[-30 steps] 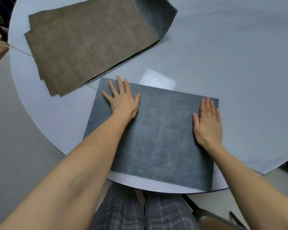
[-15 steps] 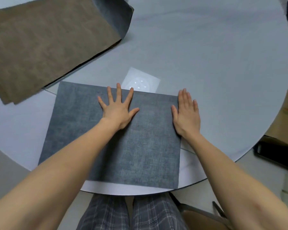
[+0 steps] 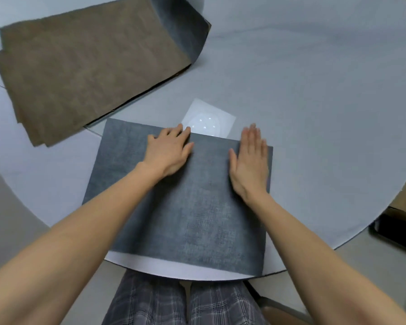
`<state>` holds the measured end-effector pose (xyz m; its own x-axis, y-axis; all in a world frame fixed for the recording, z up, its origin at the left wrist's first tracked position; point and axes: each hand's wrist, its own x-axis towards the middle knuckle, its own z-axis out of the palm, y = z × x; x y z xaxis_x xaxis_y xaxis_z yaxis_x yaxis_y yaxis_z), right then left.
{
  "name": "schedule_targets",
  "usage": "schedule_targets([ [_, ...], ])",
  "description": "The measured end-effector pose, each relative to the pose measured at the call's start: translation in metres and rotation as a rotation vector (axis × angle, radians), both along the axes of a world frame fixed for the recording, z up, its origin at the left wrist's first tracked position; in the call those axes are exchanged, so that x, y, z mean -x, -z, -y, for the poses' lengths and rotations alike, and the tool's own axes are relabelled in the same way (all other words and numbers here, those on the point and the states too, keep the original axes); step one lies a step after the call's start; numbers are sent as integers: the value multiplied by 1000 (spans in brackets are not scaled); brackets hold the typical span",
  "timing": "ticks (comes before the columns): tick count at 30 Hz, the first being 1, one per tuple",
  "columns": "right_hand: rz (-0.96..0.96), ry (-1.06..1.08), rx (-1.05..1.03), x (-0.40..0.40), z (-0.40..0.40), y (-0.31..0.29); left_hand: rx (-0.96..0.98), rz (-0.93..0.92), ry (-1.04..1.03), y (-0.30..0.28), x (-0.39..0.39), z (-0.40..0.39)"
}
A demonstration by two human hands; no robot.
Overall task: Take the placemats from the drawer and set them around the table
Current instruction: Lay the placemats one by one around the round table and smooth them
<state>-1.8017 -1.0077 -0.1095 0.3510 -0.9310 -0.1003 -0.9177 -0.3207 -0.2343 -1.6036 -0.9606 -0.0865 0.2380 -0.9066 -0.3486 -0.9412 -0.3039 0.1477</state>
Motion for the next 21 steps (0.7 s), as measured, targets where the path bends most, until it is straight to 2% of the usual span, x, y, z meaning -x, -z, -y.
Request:
schedule_targets([
  [3, 124, -177, -59, -95, -23, -3, 279, -206, -306, 4, -42, -8],
  [4, 127, -219, -88, -119, -30, 0, 322, -258, -344, 9, -56, -11],
  [6, 64, -314, -87, -150, -43, 13, 317, -262, -253, 26, -78, -21],
  [9, -23, -354, -23, -158, -49, 32, 252, -63, 48, 52, -98, -37],
  [10, -35, -346, -9, -157, -49, 34, 245, -26, 93, 56, -106, -41],
  [15, -73, -336, 5, -158, -52, 31, 214, -12, -88, 47, -144, -54],
  [19, -94, -329, 5, -160, -53, 28, 221, -49, 97, 41, -116, -42],
  [21, -105, -332, -5, -159, -53, 28, 165, -41, 115, 45, -123, -48],
])
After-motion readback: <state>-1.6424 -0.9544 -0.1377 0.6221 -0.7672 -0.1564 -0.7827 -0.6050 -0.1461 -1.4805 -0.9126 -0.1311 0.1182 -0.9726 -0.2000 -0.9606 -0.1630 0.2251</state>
